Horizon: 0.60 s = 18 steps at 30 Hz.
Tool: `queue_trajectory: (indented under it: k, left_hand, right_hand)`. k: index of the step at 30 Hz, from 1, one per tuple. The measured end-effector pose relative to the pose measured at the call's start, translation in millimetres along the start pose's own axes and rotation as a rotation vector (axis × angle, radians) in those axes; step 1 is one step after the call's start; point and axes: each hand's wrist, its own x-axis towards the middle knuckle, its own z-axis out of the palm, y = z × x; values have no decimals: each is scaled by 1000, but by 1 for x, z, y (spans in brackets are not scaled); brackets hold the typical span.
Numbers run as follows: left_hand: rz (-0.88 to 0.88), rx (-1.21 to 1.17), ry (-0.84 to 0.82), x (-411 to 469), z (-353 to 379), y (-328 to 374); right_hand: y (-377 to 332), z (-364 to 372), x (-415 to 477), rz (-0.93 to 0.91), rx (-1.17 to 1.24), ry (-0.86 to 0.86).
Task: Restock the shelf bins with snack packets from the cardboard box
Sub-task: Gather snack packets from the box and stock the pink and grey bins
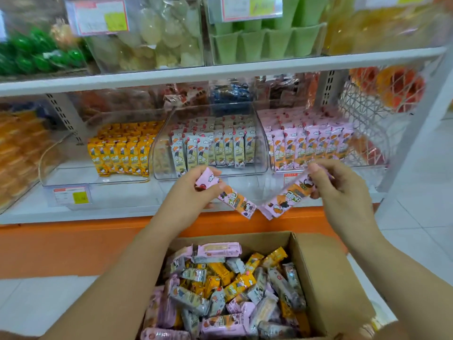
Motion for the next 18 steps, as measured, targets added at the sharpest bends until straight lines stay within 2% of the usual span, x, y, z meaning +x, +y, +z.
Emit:
queue_trajectory:
  k: [4, 7, 9, 12, 18]
  left_hand:
    - [-8, -21, -90, 5, 10, 17]
    - [-54, -181, -164, 10, 28, 33]
    - [-73, -298, -189, 16, 38, 42]
    - [-80, -385, -212, 26, 46, 53]
    - [-10, -292, -246, 46, 62, 79]
  right_hand:
    - [0, -11, 3, 53, 179, 134]
    - [0, -10, -1, 206, 462, 29]
    - [0, -10, -2, 285, 550, -35]
    - [1, -16, 2, 305, 492, -91]
    - [10, -32, 21, 278, 242, -142]
